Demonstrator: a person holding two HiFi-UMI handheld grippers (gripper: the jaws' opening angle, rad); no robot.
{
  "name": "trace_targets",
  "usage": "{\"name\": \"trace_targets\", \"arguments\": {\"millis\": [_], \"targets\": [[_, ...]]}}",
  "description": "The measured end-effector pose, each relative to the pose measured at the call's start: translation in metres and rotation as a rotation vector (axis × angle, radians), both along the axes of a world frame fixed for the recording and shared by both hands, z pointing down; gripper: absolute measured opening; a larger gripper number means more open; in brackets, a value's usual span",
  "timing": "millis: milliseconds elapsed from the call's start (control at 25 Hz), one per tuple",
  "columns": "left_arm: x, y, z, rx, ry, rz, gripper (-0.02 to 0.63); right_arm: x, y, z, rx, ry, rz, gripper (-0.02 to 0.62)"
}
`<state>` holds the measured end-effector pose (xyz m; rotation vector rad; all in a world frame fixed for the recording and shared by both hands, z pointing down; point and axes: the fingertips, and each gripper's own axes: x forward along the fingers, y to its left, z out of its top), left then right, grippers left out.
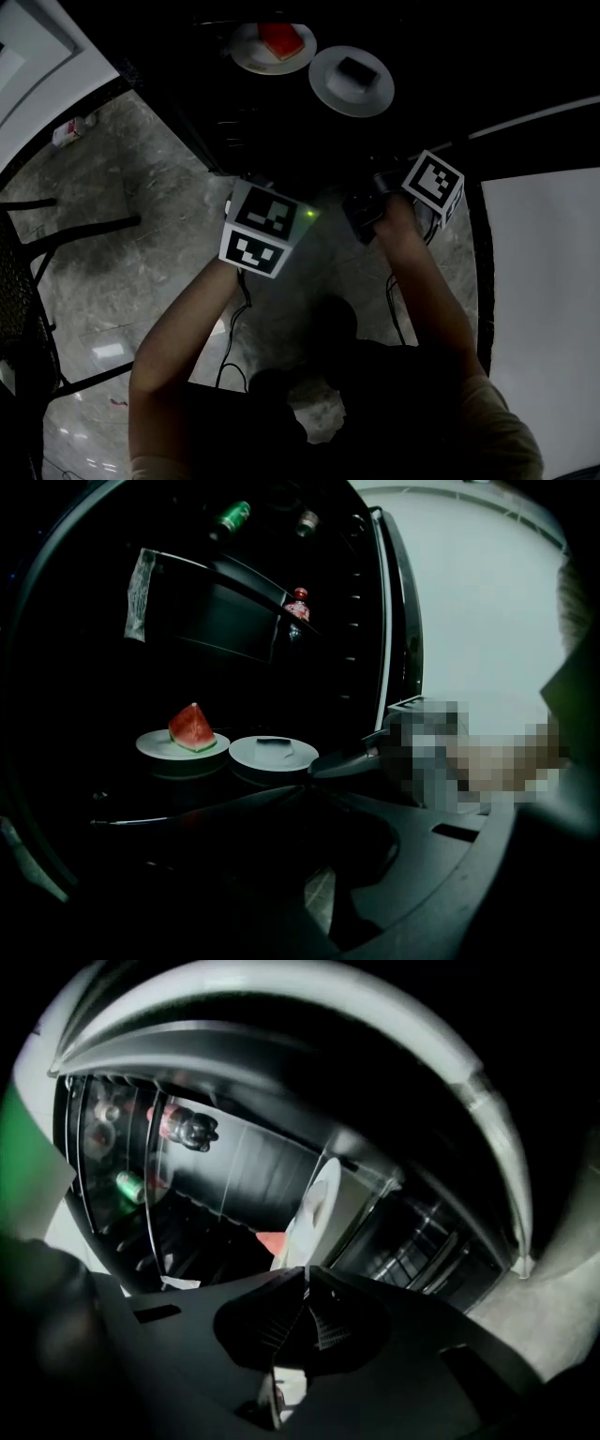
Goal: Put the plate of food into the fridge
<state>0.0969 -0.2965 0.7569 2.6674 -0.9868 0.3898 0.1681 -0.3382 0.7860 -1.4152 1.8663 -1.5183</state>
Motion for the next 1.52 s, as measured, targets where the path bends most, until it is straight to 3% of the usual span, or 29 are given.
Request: {"name": "trace_targets", "arguments": {"millis": [800,1000,1200,1440,1520], "targets": [[-0.004,0.006,0.003,-0.002,-0.011,0.009,0.017,-0.001,-0.015,-0.005,-0.014,-0.116,0.087,0.029],[-0.006,0.004,0.003,-0.005,-0.005,0.001,0.017,0.001,-0.004,-0.007,0.006,-0.06,0.067,0.029],[-0.009,0.0,0.006,-0.004,-0.007,-0.029,0.017,-0.014,0.006,-0.006,0.047,0.136,-0.064,0.029],[-0.02,-0.013,0.014,-0.032,-0.016,-0.116,0.017,-0.038,0.019,-0.006,0.162,0.689,-0.32,0.029],[-0.025,-0.018,0.018,-0.058,-0.019,-0.153,0.017,-0.045,0.021,-0.006,0.193,0.825,-0.384,0.029]]}}
